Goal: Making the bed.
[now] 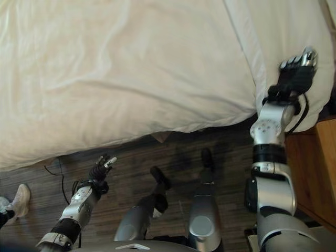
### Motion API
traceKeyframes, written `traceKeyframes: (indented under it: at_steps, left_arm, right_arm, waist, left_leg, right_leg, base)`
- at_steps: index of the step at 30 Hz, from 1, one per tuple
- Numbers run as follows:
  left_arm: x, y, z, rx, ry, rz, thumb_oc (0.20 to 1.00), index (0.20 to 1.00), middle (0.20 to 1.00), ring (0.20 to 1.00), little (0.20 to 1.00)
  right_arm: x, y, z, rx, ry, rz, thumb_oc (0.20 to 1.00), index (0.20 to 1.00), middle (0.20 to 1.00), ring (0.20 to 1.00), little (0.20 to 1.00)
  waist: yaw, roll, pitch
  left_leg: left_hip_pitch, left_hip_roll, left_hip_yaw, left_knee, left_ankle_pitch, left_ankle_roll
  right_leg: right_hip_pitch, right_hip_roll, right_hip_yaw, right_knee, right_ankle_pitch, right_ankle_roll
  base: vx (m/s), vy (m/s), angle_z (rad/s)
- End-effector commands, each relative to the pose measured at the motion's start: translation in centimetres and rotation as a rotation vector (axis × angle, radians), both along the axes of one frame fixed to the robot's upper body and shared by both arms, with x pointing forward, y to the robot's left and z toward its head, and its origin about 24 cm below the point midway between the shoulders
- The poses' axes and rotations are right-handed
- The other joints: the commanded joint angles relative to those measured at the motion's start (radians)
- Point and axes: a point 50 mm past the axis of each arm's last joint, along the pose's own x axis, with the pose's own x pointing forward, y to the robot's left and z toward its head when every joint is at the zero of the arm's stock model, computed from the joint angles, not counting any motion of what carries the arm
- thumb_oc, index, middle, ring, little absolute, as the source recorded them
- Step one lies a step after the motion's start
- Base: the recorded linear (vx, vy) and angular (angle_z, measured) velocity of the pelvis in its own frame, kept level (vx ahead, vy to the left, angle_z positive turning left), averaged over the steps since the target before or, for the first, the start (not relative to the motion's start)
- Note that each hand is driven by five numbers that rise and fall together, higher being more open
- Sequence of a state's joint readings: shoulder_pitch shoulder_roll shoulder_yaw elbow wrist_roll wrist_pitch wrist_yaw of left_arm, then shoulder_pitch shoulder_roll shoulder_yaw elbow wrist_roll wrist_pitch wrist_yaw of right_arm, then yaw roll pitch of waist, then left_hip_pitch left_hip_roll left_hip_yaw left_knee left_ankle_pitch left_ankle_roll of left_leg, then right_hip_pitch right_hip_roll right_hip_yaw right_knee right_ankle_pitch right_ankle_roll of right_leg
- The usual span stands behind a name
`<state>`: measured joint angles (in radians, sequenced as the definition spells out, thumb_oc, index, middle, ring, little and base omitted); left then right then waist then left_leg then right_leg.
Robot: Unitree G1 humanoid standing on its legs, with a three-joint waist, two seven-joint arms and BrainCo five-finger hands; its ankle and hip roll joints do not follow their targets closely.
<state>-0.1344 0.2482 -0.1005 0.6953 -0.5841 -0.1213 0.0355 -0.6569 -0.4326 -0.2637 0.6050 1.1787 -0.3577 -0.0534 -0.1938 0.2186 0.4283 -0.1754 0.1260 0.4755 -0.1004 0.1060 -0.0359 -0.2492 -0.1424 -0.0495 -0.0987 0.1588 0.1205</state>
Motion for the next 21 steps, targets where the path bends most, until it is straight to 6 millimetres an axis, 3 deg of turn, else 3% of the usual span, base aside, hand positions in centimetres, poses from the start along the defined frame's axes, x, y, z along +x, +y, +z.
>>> traceKeyframes:
  at_steps: [1, 2, 3, 5, 6, 7, 9, 10, 11, 12, 14, 15, 21]
  left_arm:
    - [-0.5, 1.1, -0.8, -0.001, 0.045, 0.047, 1.000, 1.000, 1.000, 1.000, 1.000]
    - [-0.7, 1.1, -1.1, -0.002, 0.064, 0.042, 1.000, 1.000, 1.000, 1.000, 1.000]
    - [-0.8, 1.1, -1.1, -0.001, 0.065, 0.043, 1.000, 1.000, 1.000, 1.000, 1.000]
    - [-1.6, 0.9, -2.0, -0.003, 0.113, 0.030, 1.000, 1.000, 1.000, 1.000, 1.000]
    - [-2.9, 0.7, -3.1, 0.005, 0.173, 0.008, 1.000, 1.000, 1.000, 1.000, 1.000]
    - [-3.4, 0.7, -3.6, 0.011, 0.204, -0.010, 1.000, 1.000, 1.000, 1.000, 1.000]
    - [-3.8, 0.7, -3.8, 0.022, 0.221, -0.020, 1.000, 1.000, 1.000, 1.000, 1.000]
    - [-4.7, 0.2, -4.4, 0.057, 0.253, -0.080, 1.000, 1.000, 1.000, 1.000, 1.000]
    - [-4.8, 0.0, -4.5, 0.083, 0.262, -0.112, 1.000, 1.000, 1.000, 1.000, 1.000]
    - [-4.8, 0.0, -4.5, 0.083, 0.263, -0.111, 1.000, 1.000, 1.000, 1.000, 1.000]
    - [-4.7, -0.3, -4.1, 0.147, 0.243, -0.169, 1.000, 1.000, 1.000, 1.000, 1.000]
    - [-4.4, -0.5, -3.6, 0.212, 0.213, -0.209, 1.000, 1.000, 1.000, 1.000, 1.000]
    - [-3.3, 0.2, -0.3, 0.341, 0.045, -0.251, 1.000, 1.000, 1.000, 1.000, 1.000]
  right_arm:
    - [-4.3, 1.2, -14.7, 0.189, 0.498, 0.043, 0.200, 0.200, 0.200, 0.200, 0.200]
    - [-5.2, 1.5, -16.1, 0.187, 0.555, 0.064, 0.200, 0.200, 0.200, 0.200, 0.200]
    - [-5.2, 1.5, -16.2, 0.187, 0.555, 0.065, 0.200, 0.200, 0.200, 0.200, 0.200]
    - [-7.6, 1.5, -19.0, 0.163, 0.689, 0.083, 0.200, 0.200, 0.200, 0.200, 0.200]
    - [-9.7, 1.4, -21.0, 0.080, 0.832, 0.119, 0.297, 0.297, 0.297, 0.297, 0.297]
    - [-10.6, 1.7, -21.8, 0.013, 0.903, 0.152, 1.000, 1.000, 1.000, 1.000, 1.000]
    - [-11.2, 1.9, -22.3, -0.073, 0.963, 0.189, 1.000, 1.000, 1.000, 1.000, 1.000]
    - [-12.5, 2.5, -22.8, -0.358, 1.090, 0.286, 1.000, 1.000, 1.000, 1.000, 1.000]
    - [-12.7, 2.9, -22.8, -0.488, 1.125, 0.323, 1.000, 1.000, 1.000, 1.000, 1.000]
    - [-12.7, 2.9, -22.8, -0.488, 1.125, 0.324, 1.000, 1.000, 1.000, 1.000, 1.000]
    - [-13.0, 3.9, -22.3, -0.836, 1.179, 0.389, 1.000, 1.000, 1.000, 1.000, 1.000]
    - [-13.2, 5.4, -22.0, -1.034, 1.155, 0.452, 1.000, 1.000, 1.000, 1.000, 1.000]
    - [-14.3, 9.2, -22.3, -1.056, 1.055, 0.570, 1.000, 1.000, 1.000, 1.000, 1.000]
  waist:
    - [-0.007, -0.051, -0.122]
    - [-0.011, -0.060, -0.134]
    - [-0.012, -0.062, -0.134]
    - [-0.023, -0.081, -0.159]
    - [-0.028, -0.103, -0.184]
    - [-0.031, -0.115, -0.196]
    - [-0.032, -0.129, -0.208]
    - [-0.030, -0.157, -0.220]
    - [-0.029, -0.169, -0.225]
    - [-0.029, -0.170, -0.227]
    - [-0.026, -0.196, -0.237]
    - [-0.027, -0.222, -0.246]
    - [-0.010, -0.273, -0.276]
  left_leg:
    - [0.110, 0.096, -0.022, 0.013, -0.056, -0.151]
    - [0.125, 0.097, -0.023, 0.013, -0.061, -0.149]
    - [0.123, 0.097, -0.023, 0.013, -0.055, -0.149]
    - [0.158, 0.101, -0.024, 0.013, -0.065, -0.149]
    - [0.195, 0.104, -0.025, 0.013, -0.082, -0.146]
    - [0.209, 0.104, -0.025, 0.013, -0.085, -0.144]
    - [0.217, 0.104, -0.025, 0.013, -0.082, -0.143]
    - [0.238, 0.104, -0.031, 0.013, -0.090, -0.139]
    - [0.244, 0.103, -0.034, 0.013, -0.091, -0.137]
    - [0.241, 0.103, -0.034, 0.013, -0.087, -0.137]
    - [0.252, 0.105, -0.040, 0.013, -0.089, -0.132]
    - [0.263, 0.109, -0.047, 0.013, -0.090, -0.130]
    - [0.292, 0.113, -0.071, 0.013, -0.100, -0.125]
  right_leg:
    - [-0.058, -0.037, 0.006, 0.023, -0.084, 0.066]
    - [-0.041, -0.036, -0.001, 0.023, -0.086, 0.064]
    - [-0.042, -0.036, 0.000, 0.022, -0.080, 0.062]
    - [-0.002, -0.039, -0.012, 0.021, -0.083, 0.062]
    - [0.040, -0.044, -0.024, 0.021, -0.092, 0.065]
    - [0.056, -0.045, -0.027, 0.020, -0.093, 0.065]
    - [0.067, -0.046, -0.031, 0.018, -0.088, 0.063]
    - [0.092, -0.049, -0.038, 0.020, -0.090, 0.067]
    - [0.099, -0.050, -0.038, 0.020, -0.089, 0.067]
    - [0.096, -0.049, -0.037, 0.019, -0.086, 0.066]
    - [0.113, -0.052, -0.042, 0.022, -0.085, 0.068]
    - [0.130, -0.054, -0.046, 0.025, -0.087, 0.071]
    - [0.180, -0.061, -0.070, 0.035, -0.089, 0.078]
  base:
    - [0.08, 0.002, 0.07]
    - [0.05, -0.006, 0.01]
    - [0.05, 0.001, 0.05]
    - [0.09, 0.039, 0.10]
    - [0.15, 0.045, 0.06]
    - [0.12, 0.035, 0.03]
    - [0.03, 0.017, 0.06]
    - [0.01, 0.032, -0.01]
    - [0.00, 0.000, 0.00]
    - [0.00, 0.000, 0.00]
    - [-0.03, 0.015, 0.03]
    - [-0.02, 0.012, 0.03]
    - [-0.02, 0.035, 0.15]
